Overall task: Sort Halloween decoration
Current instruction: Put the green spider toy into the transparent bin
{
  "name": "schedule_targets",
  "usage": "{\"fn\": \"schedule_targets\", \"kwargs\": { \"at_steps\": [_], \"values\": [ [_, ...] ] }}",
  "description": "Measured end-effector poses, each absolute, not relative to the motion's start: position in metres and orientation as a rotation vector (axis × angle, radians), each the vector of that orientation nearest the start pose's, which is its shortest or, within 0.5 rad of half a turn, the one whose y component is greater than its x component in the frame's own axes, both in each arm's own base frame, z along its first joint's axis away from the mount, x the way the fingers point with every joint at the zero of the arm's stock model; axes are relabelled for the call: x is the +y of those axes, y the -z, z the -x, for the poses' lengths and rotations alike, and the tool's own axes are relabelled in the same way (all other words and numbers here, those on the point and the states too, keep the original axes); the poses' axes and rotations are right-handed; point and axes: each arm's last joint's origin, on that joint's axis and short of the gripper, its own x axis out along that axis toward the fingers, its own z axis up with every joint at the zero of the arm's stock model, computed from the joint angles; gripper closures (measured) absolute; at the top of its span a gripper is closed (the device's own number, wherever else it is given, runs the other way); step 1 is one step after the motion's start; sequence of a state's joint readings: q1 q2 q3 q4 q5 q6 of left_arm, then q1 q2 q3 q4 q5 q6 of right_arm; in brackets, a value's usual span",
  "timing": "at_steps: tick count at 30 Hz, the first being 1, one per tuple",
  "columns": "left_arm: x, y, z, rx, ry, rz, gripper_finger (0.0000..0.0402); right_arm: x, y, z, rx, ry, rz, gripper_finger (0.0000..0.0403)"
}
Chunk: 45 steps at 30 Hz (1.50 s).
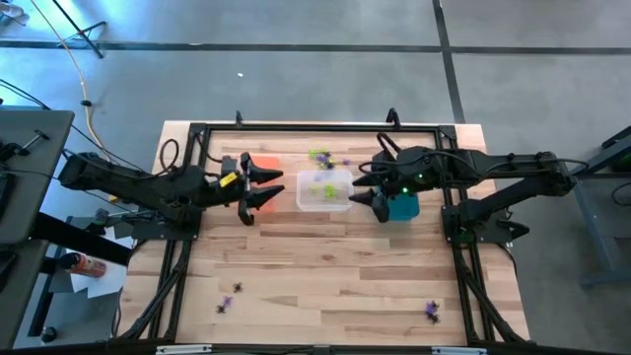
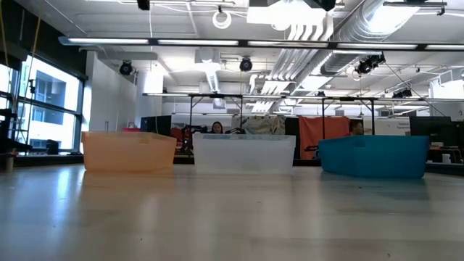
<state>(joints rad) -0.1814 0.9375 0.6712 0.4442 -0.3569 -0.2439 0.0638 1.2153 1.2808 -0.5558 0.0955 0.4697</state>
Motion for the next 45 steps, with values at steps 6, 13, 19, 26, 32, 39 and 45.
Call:
{"fn": "schedule_targets", "kwargs": {
  "at_steps": [6,13,19,26,32,39,45],
  "values": [
    [-0.021,-0.332,-0.2,-0.227,-0.197,0.311,0.022,-0.015,-0.375,-0.276,0.355,0.366,-0.619,0.0183],
    [0.018,-0.338,-0.217,-0.025,-0.395,0.319,0.022,-0.088,-0.329,-0.302,0.501,0.512,-0.75,0.0183],
    [0.058,-0.349,-0.226,0.015,-0.53,0.237,0.022,-0.165,-0.278,-0.303,0.652,0.584,-0.833,0.0183],
    [0.086,-0.35,-0.222,-0.054,-0.622,0.315,0.022,-0.211,-0.215,-0.308,0.802,0.47,-0.978,0.0183],
    [0.095,-0.349,-0.22,-0.044,-0.66,0.29,0.022,-0.221,-0.188,-0.318,0.807,0.482,-1.038,0.0183],
    [0.111,-0.341,-0.222,-0.001,-0.707,0.264,0.022,-0.229,-0.169,-0.329,0.79,0.522,-1.119,0.0187],
    [0.12,-0.333,-0.227,0.04,-0.641,0.279,0.022,-0.239,-0.173,-0.346,0.891,0.565,-1.084,0.0223]
  ]
}}
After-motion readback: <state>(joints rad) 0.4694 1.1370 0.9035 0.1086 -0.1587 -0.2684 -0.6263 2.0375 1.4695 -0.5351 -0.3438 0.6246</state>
